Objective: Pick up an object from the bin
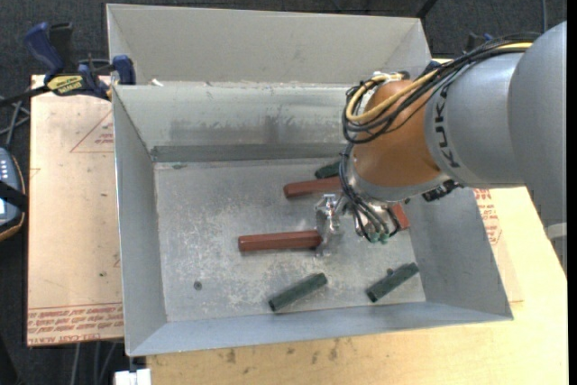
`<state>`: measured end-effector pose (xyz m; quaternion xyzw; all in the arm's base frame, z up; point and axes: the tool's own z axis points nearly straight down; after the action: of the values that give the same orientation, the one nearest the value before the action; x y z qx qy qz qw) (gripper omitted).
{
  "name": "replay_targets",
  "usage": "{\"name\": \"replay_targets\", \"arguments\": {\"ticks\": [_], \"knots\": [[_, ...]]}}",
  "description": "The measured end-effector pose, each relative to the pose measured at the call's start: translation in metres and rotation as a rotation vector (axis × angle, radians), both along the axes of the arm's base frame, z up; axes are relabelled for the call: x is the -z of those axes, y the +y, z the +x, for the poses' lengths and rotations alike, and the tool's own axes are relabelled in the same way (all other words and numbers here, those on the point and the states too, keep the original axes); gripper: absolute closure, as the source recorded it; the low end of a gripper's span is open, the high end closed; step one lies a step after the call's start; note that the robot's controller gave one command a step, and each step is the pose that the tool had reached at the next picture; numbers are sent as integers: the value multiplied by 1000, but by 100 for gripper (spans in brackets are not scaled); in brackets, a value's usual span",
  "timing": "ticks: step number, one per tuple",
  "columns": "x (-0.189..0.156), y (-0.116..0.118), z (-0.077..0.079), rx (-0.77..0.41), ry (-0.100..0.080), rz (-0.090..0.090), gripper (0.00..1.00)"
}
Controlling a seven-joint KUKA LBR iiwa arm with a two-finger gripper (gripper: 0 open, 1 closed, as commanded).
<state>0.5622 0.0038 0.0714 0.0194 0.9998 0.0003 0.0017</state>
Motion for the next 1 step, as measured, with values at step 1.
{"name": "replay_targets", "arguments": {"ticks": [1], "knots": [[0,0,0,0,0,0,100]]}}
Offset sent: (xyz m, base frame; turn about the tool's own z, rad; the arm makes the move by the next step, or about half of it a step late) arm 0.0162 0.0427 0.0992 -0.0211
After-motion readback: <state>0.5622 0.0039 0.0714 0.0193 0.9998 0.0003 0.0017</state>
